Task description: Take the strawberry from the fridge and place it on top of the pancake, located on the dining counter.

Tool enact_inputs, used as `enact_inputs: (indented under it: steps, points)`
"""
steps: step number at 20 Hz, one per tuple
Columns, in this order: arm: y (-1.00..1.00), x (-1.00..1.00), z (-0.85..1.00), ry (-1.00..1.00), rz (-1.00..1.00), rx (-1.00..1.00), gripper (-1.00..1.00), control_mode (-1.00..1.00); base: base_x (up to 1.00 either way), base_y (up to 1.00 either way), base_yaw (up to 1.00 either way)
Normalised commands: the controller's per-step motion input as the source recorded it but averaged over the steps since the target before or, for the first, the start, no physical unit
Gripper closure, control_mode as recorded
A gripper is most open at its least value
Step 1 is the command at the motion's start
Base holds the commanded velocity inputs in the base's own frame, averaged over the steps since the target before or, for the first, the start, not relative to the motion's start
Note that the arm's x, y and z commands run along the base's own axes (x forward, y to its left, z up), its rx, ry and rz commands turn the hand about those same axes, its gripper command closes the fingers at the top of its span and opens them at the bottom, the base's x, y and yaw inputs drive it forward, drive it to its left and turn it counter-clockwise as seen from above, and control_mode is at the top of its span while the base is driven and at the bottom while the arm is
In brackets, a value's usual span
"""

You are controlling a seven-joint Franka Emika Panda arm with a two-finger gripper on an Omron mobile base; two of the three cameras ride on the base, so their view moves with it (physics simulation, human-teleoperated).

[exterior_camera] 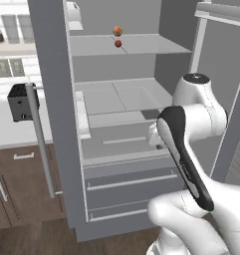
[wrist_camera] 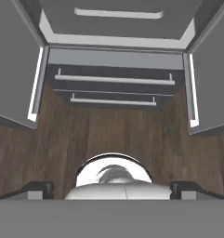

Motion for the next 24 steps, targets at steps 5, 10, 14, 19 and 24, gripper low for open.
enact_inputs:
  steps: [5, 10, 14, 19, 24]
  points:
    - [-0.02, -0.30, 0.00, -0.31, -0.13, 0.00, -1.00, -1.00, 0.00, 0.00, 0.00]
    - [-0.12, -0.15, -0.03, -0.08, -0.06, 0.00, -1.00, -1.00, 0.00, 0.00, 0.00]
    - [-0.33, 0.00, -0.03, 0.00, 0.04, 0.03, -1.00, -1.00, 0.00, 0.00, 0.00]
    - [-0.19, 0.00, -0.02, 0.00, 0.02, 0.00, -1.00, -1.00, 0.00, 0.00, 0.00]
    - [0.00, 0.00, 0.00, 0.00, 0.00, 0.00, -1.00, -1.00, 0.00, 0.00, 0.00]
